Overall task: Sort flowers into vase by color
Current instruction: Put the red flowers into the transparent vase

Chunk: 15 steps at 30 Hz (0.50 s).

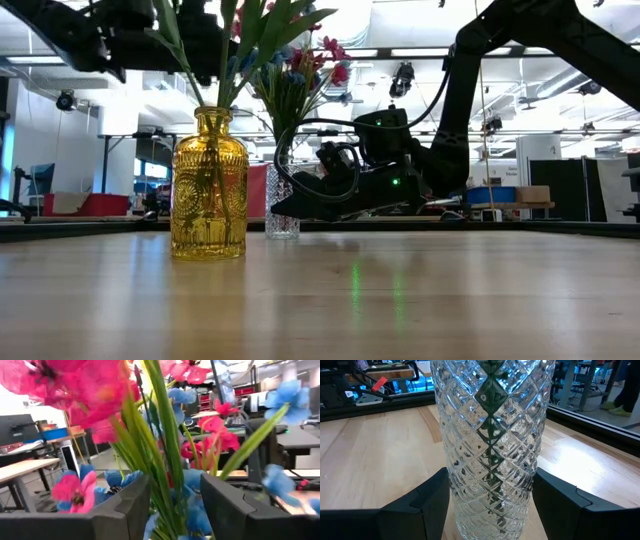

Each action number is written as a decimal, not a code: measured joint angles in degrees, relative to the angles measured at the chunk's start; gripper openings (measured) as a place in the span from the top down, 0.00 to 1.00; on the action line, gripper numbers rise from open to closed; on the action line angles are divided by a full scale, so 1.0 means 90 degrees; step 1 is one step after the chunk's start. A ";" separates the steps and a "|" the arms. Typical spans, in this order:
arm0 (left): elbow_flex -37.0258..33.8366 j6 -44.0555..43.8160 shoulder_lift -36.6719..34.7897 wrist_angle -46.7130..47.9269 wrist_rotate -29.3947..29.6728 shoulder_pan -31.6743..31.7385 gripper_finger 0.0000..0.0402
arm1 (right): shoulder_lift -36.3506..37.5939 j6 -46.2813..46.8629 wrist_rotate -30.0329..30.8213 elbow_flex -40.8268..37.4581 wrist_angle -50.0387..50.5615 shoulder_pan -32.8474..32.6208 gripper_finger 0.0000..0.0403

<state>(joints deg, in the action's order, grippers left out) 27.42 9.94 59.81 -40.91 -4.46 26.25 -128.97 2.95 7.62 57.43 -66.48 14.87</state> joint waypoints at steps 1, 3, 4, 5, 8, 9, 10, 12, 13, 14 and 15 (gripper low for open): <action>0.0070 0.0004 0.0072 0.0002 0.0014 0.0012 0.61 | 0.0000 0.0001 0.0000 0.0000 0.0000 0.0000 0.41; 0.0200 0.0007 0.0178 0.0002 0.0033 0.0020 0.61 | 0.0000 -0.0002 0.0000 0.0000 0.0000 0.0000 0.41; 0.0260 0.0007 0.0206 0.0025 0.0058 0.0035 0.61 | 0.0000 -0.0008 0.0000 0.0000 0.0000 0.0000 0.41; 0.0314 0.0003 0.0224 0.0053 0.0088 0.0046 0.61 | 0.0000 -0.0029 0.0000 0.0000 0.0000 0.0000 0.42; 0.0420 -0.0053 0.0241 0.0182 0.0415 0.0058 0.61 | 0.0000 -0.0059 -0.0007 -0.0005 -0.0001 0.0000 0.42; 0.0425 -0.0056 0.0237 0.0222 0.0471 0.0059 0.61 | 0.0000 -0.0059 -0.0007 -0.0007 0.0000 0.0000 0.42; 0.0426 -0.0059 0.0236 0.0225 0.0495 0.0059 0.61 | 0.0000 -0.0059 -0.0007 -0.0007 0.0000 0.0000 0.41; 0.0431 -0.0059 0.0233 0.0226 0.0497 0.0059 0.61 | 0.0000 -0.0060 -0.0007 -0.0007 0.0000 0.0000 0.41; 0.0436 -0.0067 0.0231 0.0223 0.0497 0.0059 0.61 | 0.0000 -0.0061 -0.0007 -0.0007 -0.0002 0.0000 0.41; 0.0440 -0.0074 0.0230 0.0221 0.0494 0.0059 0.61 | 0.0000 -0.0061 -0.0007 -0.0007 0.0000 0.0000 0.41; 0.0440 -0.0076 0.0227 0.0221 0.0493 0.0059 0.62 | 0.0000 -0.0061 -0.0007 -0.0007 -0.0002 0.0000 0.42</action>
<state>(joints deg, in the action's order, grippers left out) 31.38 9.26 61.85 -38.92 -0.02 26.79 -128.97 2.39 7.55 57.36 -66.50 14.87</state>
